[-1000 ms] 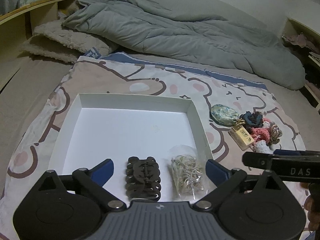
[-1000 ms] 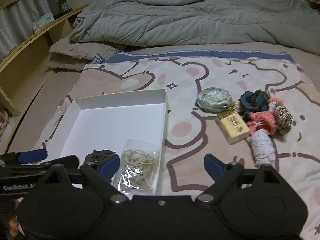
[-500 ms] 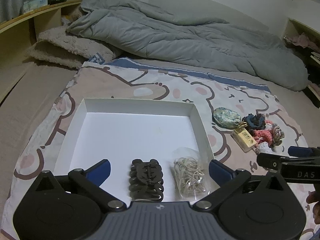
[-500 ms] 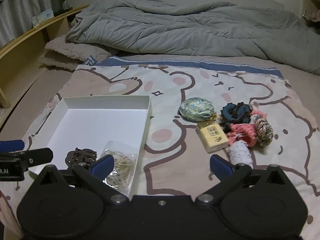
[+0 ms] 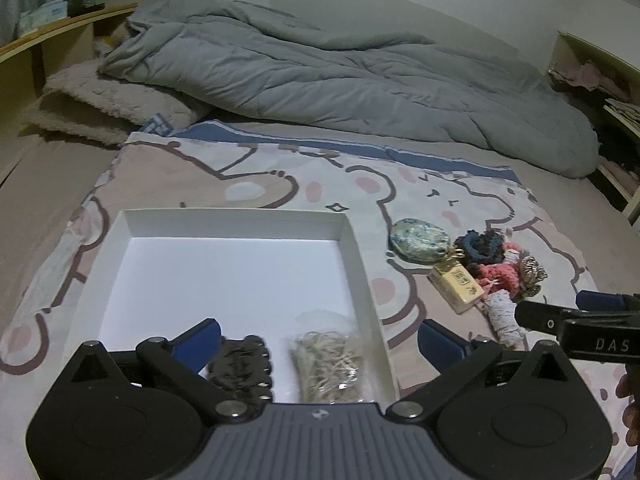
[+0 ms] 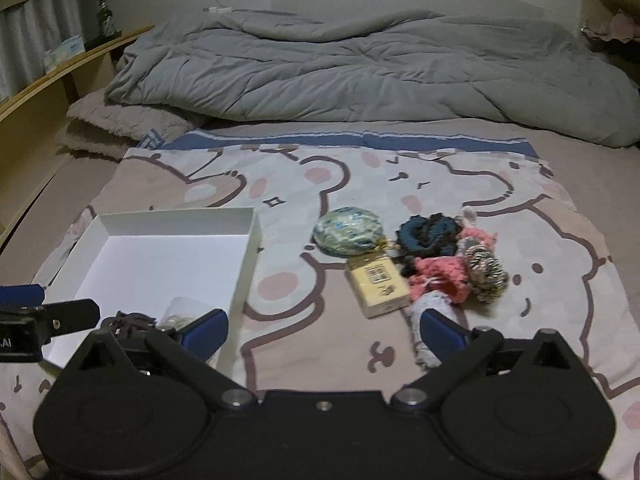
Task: Organize objects
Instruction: 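Grasp the gold tissue packet with the left tool while the right tool grasps the white lace scrunchie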
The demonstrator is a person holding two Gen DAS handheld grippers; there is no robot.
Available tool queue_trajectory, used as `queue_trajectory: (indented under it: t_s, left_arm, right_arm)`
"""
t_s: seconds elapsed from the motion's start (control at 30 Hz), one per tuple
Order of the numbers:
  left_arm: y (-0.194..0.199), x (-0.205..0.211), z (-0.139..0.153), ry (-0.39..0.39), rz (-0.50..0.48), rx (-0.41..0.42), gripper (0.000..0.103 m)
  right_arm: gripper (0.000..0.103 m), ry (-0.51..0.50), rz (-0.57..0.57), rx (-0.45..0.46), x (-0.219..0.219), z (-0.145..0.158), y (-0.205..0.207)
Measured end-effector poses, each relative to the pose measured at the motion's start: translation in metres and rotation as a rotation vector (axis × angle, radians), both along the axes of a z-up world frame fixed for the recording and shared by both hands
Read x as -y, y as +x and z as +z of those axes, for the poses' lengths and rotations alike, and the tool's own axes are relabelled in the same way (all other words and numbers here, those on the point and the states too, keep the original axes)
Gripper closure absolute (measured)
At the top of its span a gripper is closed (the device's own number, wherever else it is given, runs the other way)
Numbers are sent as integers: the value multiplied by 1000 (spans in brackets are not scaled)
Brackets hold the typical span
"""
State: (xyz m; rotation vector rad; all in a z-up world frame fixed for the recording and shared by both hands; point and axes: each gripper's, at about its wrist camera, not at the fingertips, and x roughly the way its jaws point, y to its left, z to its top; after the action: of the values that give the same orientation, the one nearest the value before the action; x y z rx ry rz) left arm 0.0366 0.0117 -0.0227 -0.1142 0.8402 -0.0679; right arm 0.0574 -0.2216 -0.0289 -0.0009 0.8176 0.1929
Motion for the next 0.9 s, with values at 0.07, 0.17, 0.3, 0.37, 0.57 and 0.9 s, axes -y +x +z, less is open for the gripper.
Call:
queue_trajectory:
  t_s: [0.07, 0.17, 0.3, 0.37, 0.57, 0.9]
  left_arm:
    - [4, 6, -1, -4, -8, 2, 0]
    - [11, 15, -4, -10, -15, -5, 0]
    - [22, 27, -5, -27, -24, -10, 0]
    - [27, 33, -6, -28, -32, -12, 0]
    - [38, 51, -13, -15, -54, 5, 0]
    - [55, 67, -24, -39, -100, -5, 0]
  right_arm:
    - [0, -6, -11, 9, 7, 1, 2]
    - [0, -2, -28, 19, 20, 2, 5]
    - [0, 7, -63, 25, 38, 1, 8]
    - [0, 9, -83, 27, 48, 1, 10]
    - [0, 3, -123, 38, 72, -1, 16]
    - [0, 5, -139, 46, 96, -16, 32]
